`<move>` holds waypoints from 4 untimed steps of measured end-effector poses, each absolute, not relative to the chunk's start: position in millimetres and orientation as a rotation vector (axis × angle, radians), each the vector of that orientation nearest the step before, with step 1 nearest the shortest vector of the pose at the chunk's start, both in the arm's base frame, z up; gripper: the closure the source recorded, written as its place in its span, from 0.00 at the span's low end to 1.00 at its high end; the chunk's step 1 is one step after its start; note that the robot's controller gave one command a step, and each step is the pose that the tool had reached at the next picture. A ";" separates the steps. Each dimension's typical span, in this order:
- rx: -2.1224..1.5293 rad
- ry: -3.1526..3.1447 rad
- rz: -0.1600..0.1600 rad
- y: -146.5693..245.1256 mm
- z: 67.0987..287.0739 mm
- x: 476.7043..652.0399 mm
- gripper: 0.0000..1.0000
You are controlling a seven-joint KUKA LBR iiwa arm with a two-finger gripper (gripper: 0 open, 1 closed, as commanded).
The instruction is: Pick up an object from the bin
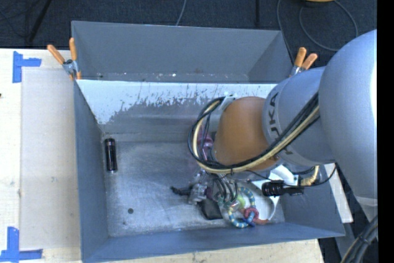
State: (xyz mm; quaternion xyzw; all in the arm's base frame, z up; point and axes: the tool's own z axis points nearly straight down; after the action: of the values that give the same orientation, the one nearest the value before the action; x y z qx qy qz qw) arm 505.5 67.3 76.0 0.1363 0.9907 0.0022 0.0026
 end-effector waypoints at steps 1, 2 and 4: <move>0.429 3.119 0.000 66.3 86.4 502.6 1.00; 0.429 3.120 -0.002 65.9 107.2 502.0 1.00; 0.427 3.113 0.001 66.1 131.2 503.7 1.00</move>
Offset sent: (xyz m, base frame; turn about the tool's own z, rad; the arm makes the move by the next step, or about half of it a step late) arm 0.0002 -0.0001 0.0286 0.0000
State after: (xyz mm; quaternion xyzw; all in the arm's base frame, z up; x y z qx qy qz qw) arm 503.7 66.1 131.2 0.1359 0.9907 0.0002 -0.0004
